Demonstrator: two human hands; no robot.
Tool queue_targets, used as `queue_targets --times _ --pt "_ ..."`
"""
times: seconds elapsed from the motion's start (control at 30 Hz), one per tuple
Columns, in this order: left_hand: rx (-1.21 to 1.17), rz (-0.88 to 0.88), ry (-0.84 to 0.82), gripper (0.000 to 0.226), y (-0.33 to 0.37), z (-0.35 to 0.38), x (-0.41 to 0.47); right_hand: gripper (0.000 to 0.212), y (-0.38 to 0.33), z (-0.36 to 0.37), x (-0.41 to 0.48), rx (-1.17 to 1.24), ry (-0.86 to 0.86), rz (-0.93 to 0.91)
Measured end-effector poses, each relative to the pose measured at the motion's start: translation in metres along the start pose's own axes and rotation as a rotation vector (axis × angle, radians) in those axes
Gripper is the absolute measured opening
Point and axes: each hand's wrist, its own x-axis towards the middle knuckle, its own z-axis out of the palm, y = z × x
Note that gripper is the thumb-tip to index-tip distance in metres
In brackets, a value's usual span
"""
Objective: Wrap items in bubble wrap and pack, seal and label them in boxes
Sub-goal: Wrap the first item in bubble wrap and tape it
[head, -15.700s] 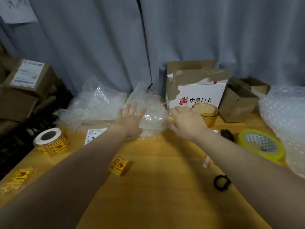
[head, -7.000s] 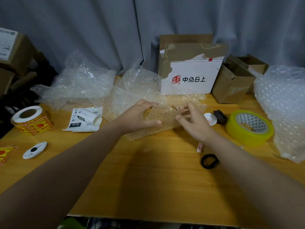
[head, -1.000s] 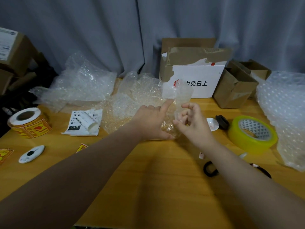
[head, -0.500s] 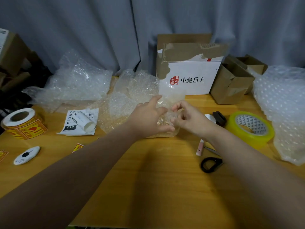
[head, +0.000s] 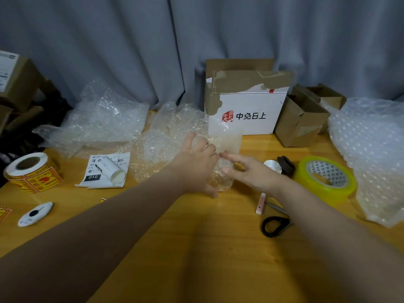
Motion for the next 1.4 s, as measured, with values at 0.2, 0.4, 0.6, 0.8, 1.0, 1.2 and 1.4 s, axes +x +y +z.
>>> queue_targets --times 0.2,0.4,0.6,0.8,1.0,1.2,1.4 --pt "-0.189 -0.043 0.064 0.081 0.005 0.011 -0.008 0.069 -0.003 -0.003 0.000 0.311 0.418 0.163" --pt "-0.198 0.011 0.161 0.084 0.000 0.020 -0.016 0.052 0.001 0.002 0.029 0.814 0.274 0.547" --pt "-0.282 0.087 0.080 0.085 -0.010 0.012 -0.010 0.018 -0.002 -0.003 0.046 0.677 0.580 0.474" --pt "-0.338 0.101 -0.037 0.092 -0.017 0.001 0.001 0.025 0.003 -0.007 0.055 0.105 0.524 0.295" --pt "-0.265 0.131 -0.012 0.090 -0.007 0.005 -0.006 0.051 0.011 -0.013 0.048 0.138 0.523 0.410" --pt "-0.224 0.102 0.059 0.086 0.000 0.004 -0.016 0.061 -0.014 -0.023 0.007 0.319 0.190 0.702" --pt "-0.077 0.169 0.277 0.082 0.003 0.016 -0.025 0.022 -0.028 0.001 0.004 0.520 0.232 0.599"
